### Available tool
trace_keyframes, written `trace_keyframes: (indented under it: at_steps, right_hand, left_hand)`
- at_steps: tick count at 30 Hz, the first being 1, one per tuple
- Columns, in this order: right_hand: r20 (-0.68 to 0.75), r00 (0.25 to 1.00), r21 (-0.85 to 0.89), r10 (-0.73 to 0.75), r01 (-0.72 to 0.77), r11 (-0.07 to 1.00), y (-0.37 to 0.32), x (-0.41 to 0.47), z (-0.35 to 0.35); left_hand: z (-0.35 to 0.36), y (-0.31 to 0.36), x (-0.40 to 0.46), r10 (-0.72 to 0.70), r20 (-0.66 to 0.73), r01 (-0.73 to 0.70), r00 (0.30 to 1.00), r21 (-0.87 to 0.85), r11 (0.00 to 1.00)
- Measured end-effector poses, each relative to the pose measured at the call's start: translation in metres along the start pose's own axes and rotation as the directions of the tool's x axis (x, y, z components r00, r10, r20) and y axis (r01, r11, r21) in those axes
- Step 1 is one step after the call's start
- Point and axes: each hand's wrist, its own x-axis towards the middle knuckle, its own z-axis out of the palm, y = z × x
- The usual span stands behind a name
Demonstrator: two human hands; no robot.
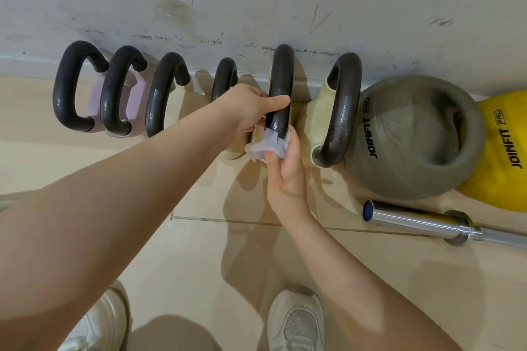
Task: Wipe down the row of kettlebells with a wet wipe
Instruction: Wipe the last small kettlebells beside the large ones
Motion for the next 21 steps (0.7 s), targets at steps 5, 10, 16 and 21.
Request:
trace_keyframes:
  at_steps: [5, 10, 16, 21]
  right_hand:
    - [0.057, 0.998, -0.098, -0.003, 0.008, 0.995, 0.012, -0.001, 0.003]
    - [0.070, 0.858, -0.687, -0.510, 0.412, 0.598, 0.007, 0.021, 0.001]
    - [0.633, 0.623, -0.746, -0.459, 0.650, -0.146, -0.026, 0.050, -0.043]
    - [0.804, 0.534, -0.595, -0.263, 0.702, -0.393, -0.043, 0.050, -0.036]
  left_hand:
    - [0.000, -0.001, 0.001, 0.012, -0.007, -0.012, 1.000, -0.001, 1.000]
    - [0.000, -0.005, -0.007, 0.069, 0.001, -0.067, 0.998, -0.218, 0.974]
    - [-0.017, -0.035, -0.031, 0.116, -0.135, -0.170, 0.984, -0.526, 0.833]
    - [0.004, -0.077, -0.033, 0.192, -0.152, -0.236, 0.969, -0.369, 0.899]
